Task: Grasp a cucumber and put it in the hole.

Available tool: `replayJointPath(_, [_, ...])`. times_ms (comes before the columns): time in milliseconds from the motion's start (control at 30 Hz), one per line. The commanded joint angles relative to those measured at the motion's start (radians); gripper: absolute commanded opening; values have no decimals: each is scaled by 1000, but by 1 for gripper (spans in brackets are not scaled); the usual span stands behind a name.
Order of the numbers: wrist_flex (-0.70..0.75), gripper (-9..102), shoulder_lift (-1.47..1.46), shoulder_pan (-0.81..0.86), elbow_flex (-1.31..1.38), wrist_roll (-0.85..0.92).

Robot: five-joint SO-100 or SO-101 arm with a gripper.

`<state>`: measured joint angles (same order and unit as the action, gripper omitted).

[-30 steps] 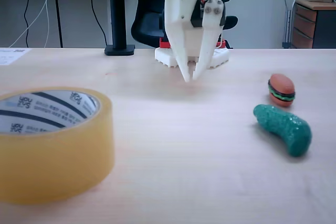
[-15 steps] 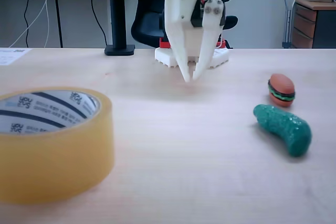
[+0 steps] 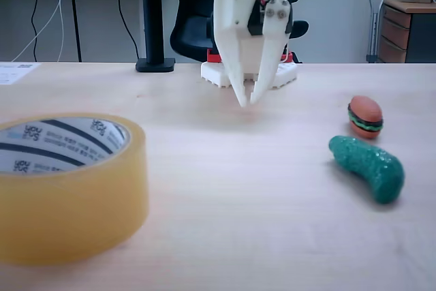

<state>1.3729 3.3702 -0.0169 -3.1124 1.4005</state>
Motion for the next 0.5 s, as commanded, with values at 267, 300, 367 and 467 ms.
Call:
replayJointPath(267, [-11,0,0,6,5,15])
replayJointPath(300, [-43,0,0,6,5,35])
replayJointPath(367, [-146,0,0,6,8,63])
replayJointPath(467, [-264,0,0,9,21,58])
